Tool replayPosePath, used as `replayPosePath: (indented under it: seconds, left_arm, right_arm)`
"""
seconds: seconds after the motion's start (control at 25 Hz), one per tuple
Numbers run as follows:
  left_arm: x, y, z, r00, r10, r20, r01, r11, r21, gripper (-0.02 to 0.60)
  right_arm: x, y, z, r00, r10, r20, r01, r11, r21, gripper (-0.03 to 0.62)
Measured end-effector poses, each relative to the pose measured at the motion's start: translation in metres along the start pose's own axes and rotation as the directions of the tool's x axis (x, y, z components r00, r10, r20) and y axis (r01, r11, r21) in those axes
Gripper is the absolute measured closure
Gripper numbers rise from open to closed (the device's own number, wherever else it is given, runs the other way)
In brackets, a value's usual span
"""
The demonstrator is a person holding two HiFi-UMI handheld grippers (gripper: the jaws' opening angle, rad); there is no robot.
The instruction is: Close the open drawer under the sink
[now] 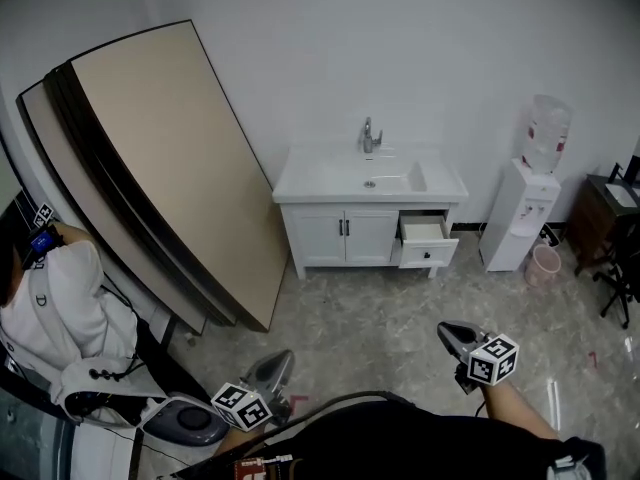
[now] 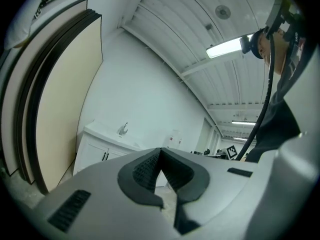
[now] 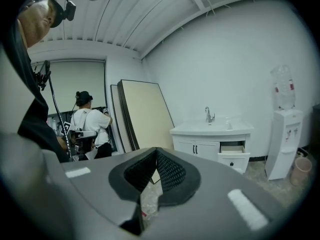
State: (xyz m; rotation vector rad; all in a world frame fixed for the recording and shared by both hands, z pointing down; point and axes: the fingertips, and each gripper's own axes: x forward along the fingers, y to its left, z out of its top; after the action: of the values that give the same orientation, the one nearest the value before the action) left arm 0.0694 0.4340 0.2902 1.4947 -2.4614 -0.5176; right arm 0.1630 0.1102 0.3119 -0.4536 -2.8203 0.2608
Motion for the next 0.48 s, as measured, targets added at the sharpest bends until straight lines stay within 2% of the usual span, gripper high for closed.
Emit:
replayPosePath:
  seconds: [0.32,0.48]
  left_arm:
    - [0.051,0.098,0.052,0.994,-0.107,-0.034,0.107,0.994,0.007,0.583]
    - [0.065,0.146,0.078,0.989,-0.136,-0.053,0.136,0.991,0.014,0.583]
  right_arm:
    - [0.092,-0.002,0.045,0.996,-0.082,0.03,0.082,0.997,-0.009,0.592]
    - [0.141,0.002,0.061,0.994,-0.107,0.03,0.107,0.994,-0.011,0.592]
